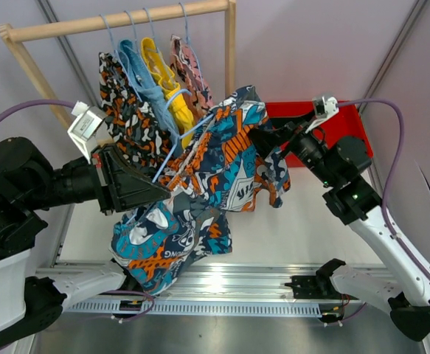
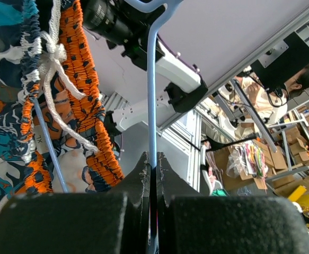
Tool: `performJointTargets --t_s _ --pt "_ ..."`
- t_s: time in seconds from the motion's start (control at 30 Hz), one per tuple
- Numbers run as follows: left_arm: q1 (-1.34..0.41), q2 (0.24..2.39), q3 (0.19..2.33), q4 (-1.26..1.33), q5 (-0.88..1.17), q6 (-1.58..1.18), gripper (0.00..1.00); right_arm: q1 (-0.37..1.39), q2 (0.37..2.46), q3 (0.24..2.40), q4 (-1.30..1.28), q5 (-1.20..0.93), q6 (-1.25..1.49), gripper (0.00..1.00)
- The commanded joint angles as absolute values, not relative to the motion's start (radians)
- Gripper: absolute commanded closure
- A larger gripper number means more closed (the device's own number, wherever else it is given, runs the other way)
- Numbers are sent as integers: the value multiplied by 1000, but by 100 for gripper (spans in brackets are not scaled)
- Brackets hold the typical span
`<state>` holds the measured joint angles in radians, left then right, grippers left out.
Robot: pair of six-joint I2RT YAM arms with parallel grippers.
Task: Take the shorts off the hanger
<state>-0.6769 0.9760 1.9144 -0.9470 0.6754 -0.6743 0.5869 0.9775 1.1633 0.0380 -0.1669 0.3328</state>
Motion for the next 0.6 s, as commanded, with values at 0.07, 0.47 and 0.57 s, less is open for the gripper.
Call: performJointTargets --t_s 0.07,0.47,0.57 --pt "-683 959 1888 -870 723 -700 100 607 1043 1161 294 -228 385 6" --pt "-683 916 1833 -945 667 -652 100 436 980 1167 239 -66 356 100" --pt "-683 894 1803 -951 669 -652 100 254 968 1167 233 -149 443 100"
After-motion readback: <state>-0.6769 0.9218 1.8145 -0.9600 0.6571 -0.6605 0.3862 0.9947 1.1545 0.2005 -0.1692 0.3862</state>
